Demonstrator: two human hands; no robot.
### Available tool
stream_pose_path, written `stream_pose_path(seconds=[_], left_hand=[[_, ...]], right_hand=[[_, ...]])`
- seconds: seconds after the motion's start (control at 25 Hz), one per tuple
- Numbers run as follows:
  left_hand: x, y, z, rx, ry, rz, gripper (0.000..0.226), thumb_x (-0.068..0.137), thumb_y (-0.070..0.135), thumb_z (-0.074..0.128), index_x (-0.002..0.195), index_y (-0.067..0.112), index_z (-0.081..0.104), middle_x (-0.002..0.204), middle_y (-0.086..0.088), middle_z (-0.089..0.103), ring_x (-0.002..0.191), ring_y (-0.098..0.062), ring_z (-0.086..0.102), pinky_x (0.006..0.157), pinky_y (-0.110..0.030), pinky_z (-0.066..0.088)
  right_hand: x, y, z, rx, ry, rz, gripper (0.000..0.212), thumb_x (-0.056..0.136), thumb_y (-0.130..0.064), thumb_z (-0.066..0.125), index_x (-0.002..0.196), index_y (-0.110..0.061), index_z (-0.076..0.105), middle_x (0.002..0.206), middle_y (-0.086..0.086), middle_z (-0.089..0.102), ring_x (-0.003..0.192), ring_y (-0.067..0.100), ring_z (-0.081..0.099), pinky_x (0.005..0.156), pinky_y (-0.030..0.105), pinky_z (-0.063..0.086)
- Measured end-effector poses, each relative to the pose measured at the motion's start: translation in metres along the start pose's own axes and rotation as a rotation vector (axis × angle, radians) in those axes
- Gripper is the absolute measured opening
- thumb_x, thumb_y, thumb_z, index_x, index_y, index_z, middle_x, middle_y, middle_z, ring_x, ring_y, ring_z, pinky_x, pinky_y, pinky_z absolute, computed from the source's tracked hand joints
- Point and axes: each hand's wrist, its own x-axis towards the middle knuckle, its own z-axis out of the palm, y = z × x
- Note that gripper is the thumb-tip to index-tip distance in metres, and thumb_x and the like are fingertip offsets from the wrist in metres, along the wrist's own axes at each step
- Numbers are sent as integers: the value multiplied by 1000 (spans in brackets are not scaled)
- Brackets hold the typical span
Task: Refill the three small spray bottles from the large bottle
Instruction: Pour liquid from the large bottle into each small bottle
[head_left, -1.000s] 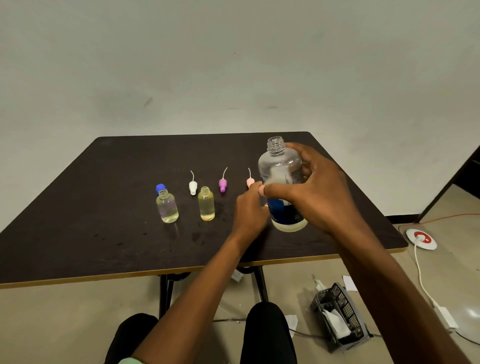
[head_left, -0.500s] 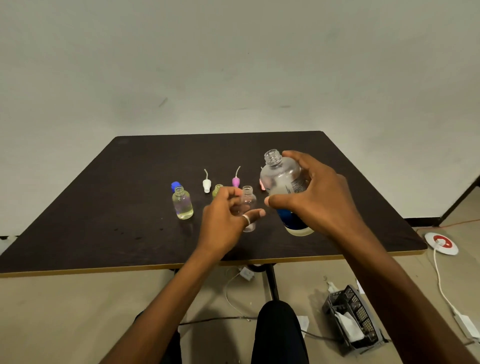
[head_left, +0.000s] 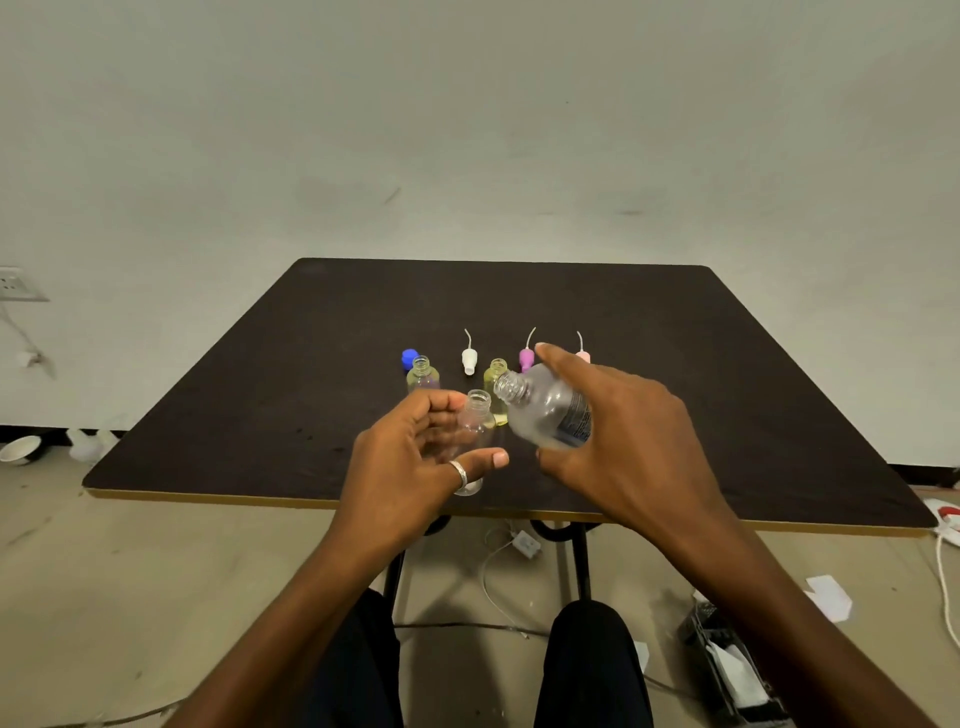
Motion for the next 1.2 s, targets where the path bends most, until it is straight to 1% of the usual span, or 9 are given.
stream_pose_path(seconds=[0.2, 0.4, 0.56, 0.72, 0.8, 0.96, 1.2], left_hand=[[-2, -2, -3, 5, 8, 5, 53, 56, 35, 87, 101, 37, 60, 99, 13, 72, 91, 3, 69, 77, -13, 56], [-2, 0, -5, -2, 16, 18, 51, 54, 35, 87, 98, 38, 60, 96, 17, 72, 89, 4, 69, 74, -9, 53], [-1, -4, -5, -13, 19, 17, 52, 54, 34, 87, 99, 36, 62, 96, 15, 73, 89, 3, 70, 75, -10, 53], [-1, -9, -6, 13, 18, 22, 53, 53, 39, 87, 99, 38, 61, 97, 14, 72, 91, 4, 69, 77, -11, 54], [-1, -11, -5, 33, 12, 29, 53, 54, 41, 87, 100, 39, 61, 98, 15, 72, 92, 3, 69, 78, -13, 55], [-1, -11, -5, 48, 6, 47, 51, 55, 42, 86, 99, 42, 60, 97, 17, 71, 91, 5, 68, 77, -11, 54], [-1, -9, -5, 52, 11, 52, 50, 53, 44, 84, 97, 44, 59, 95, 22, 69, 90, 9, 66, 74, -8, 52]], right_hand=[[-1, -3, 4, -28, 14, -46, 86, 68, -33, 86, 144, -25, 45, 115, 1, 69, 96, 24, 65, 83, 38, 53], [-1, -3, 6, -46, -1, -56, 87, 68, -33, 87, 144, -26, 45, 117, 2, 68, 98, 27, 65, 85, 41, 54], [-1, -2, 6, -51, 11, -63, 87, 67, -32, 88, 143, -25, 47, 117, 2, 69, 98, 27, 65, 85, 41, 54], [-1, -3, 4, -73, 10, -72, 88, 66, -33, 88, 143, -25, 46, 118, 1, 68, 99, 27, 65, 84, 41, 54], [-1, -3, 4, -109, 22, -93, 89, 64, -33, 89, 142, -24, 48, 116, 2, 69, 96, 28, 65, 81, 42, 55], [-1, -1, 7, -177, 50, -125, 93, 58, -30, 92, 140, -19, 50, 112, 7, 70, 93, 33, 66, 77, 45, 55], [-1, 2, 9, -262, 125, -175, 96, 51, -29, 95, 136, -15, 54, 107, 11, 71, 90, 36, 67, 76, 50, 55]])
